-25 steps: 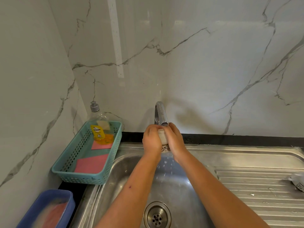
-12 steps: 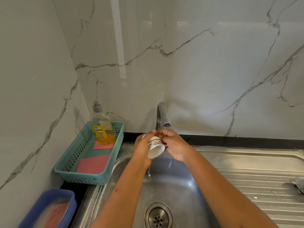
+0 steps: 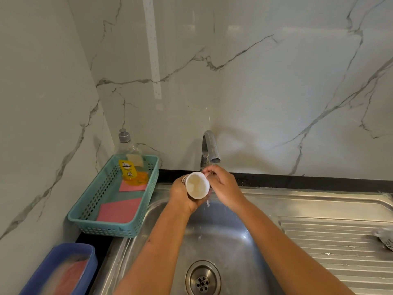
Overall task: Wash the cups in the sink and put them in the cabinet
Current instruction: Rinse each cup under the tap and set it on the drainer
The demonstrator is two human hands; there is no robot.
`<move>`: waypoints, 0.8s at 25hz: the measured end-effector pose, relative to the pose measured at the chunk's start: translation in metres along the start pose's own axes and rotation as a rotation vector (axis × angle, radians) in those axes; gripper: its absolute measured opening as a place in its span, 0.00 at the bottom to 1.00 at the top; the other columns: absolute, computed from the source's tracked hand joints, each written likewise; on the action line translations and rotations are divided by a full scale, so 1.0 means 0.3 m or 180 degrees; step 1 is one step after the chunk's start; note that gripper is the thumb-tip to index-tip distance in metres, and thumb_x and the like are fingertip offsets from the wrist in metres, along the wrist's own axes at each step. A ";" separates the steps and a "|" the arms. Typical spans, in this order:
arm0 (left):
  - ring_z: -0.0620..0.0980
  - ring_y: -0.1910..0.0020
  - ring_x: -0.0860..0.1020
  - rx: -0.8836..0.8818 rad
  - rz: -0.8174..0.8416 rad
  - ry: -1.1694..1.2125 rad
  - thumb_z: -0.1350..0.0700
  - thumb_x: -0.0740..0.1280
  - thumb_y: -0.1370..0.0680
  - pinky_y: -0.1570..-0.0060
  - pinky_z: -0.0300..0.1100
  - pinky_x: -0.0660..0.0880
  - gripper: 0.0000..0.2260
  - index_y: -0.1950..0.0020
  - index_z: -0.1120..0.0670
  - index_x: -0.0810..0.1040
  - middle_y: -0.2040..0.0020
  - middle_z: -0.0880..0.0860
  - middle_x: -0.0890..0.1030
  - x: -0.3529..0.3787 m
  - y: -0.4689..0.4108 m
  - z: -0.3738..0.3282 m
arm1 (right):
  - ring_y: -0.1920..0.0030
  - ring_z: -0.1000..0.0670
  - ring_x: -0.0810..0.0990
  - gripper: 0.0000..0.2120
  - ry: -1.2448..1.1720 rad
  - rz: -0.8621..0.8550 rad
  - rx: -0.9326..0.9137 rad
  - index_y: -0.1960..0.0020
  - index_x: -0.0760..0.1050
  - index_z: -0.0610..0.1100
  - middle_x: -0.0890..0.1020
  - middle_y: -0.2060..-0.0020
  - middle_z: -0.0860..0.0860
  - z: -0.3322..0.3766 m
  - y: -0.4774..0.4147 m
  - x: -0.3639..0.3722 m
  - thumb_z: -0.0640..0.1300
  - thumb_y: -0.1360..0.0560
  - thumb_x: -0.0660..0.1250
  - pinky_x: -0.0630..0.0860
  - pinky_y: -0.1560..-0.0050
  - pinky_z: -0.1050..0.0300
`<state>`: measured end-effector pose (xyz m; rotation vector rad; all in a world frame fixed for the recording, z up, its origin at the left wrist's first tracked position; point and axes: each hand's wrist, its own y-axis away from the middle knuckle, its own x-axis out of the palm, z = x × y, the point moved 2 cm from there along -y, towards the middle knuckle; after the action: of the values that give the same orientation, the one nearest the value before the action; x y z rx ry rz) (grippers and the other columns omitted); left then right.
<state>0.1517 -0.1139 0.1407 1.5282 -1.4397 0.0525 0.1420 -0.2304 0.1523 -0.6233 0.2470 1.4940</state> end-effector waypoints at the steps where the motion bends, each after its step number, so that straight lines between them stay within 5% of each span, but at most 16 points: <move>1: 0.59 0.58 0.78 0.0038 -0.0084 -0.0025 0.56 0.55 0.21 0.61 0.51 0.78 0.11 0.48 0.58 0.75 0.56 0.61 0.78 -0.006 -0.008 -0.008 | 0.53 0.56 0.76 0.11 0.0245 0.0100 -0.0397 0.39 0.73 0.43 0.78 0.49 0.50 -0.004 0.020 0.010 0.40 0.21 0.61 0.72 0.54 0.65; 4: 0.59 0.60 0.79 -0.0065 -0.0054 -0.0128 0.52 0.55 0.21 0.70 0.47 0.80 0.15 0.45 0.60 0.75 0.57 0.61 0.79 -0.019 -0.017 -0.016 | 0.41 0.52 0.73 0.18 0.0863 0.0471 -0.1144 0.31 0.65 0.48 0.74 0.37 0.51 -0.056 0.051 0.012 0.46 0.21 0.60 0.73 0.44 0.60; 9: 0.58 0.62 0.80 -0.0090 0.0273 -0.0809 0.35 0.65 0.27 0.75 0.43 0.76 0.29 0.45 0.60 0.79 0.56 0.61 0.82 -0.033 -0.035 -0.003 | 0.53 0.48 0.73 0.16 0.2577 -0.0077 -0.1893 0.54 0.78 0.50 0.79 0.54 0.51 -0.093 0.044 -0.024 0.59 0.29 0.58 0.76 0.69 0.57; 13: 0.54 0.59 0.81 0.0253 0.0626 -0.1482 0.36 0.70 0.31 0.66 0.45 0.79 0.31 0.38 0.57 0.75 0.50 0.59 0.81 -0.019 -0.022 -0.026 | 0.52 0.46 0.74 0.18 0.2349 -0.0327 -0.1359 0.56 0.79 0.50 0.77 0.56 0.51 -0.098 0.060 0.002 0.60 0.28 0.56 0.70 0.67 0.60; 17: 0.55 0.49 0.81 0.0752 0.0579 -0.1972 0.45 0.69 0.25 0.50 0.54 0.80 0.21 0.35 0.48 0.66 0.44 0.57 0.79 -0.006 0.001 0.008 | 0.39 0.46 0.65 0.11 0.1310 -0.0698 -0.0541 0.48 0.81 0.48 0.75 0.42 0.50 -0.065 0.052 0.035 0.49 0.22 0.61 0.66 0.48 0.61; 20: 0.54 0.56 0.80 0.1175 0.0372 -0.1886 0.51 0.62 0.20 0.59 0.47 0.80 0.12 0.37 0.48 0.68 0.46 0.58 0.77 0.014 0.004 0.002 | 0.40 0.48 0.68 0.11 0.1636 -0.0655 -0.1253 0.54 0.79 0.46 0.80 0.47 0.50 -0.061 0.057 0.052 0.46 0.24 0.58 0.74 0.45 0.52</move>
<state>0.1515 -0.1171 0.1436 1.8501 -2.0761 -0.0758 0.1307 -0.2276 0.1251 -1.3124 0.2734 1.1690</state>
